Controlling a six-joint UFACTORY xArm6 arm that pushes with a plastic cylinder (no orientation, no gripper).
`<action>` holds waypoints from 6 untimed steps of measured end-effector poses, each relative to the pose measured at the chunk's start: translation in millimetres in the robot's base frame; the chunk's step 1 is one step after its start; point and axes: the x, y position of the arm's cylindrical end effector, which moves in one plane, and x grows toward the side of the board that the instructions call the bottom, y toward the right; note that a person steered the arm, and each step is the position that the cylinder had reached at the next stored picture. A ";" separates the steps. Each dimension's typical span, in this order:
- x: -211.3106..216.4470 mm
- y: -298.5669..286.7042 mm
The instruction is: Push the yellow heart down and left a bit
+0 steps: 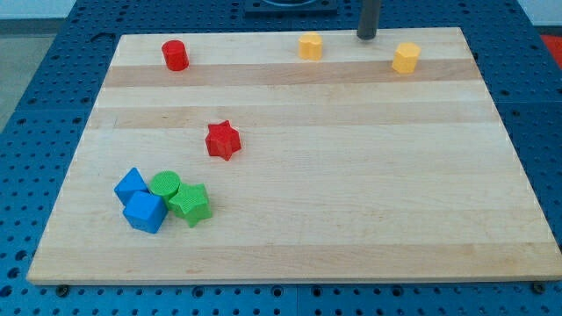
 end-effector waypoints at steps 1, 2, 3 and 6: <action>-3.7 -26.7; -3.6 -55.2; -2.0 -62.8; 33.4 -66.7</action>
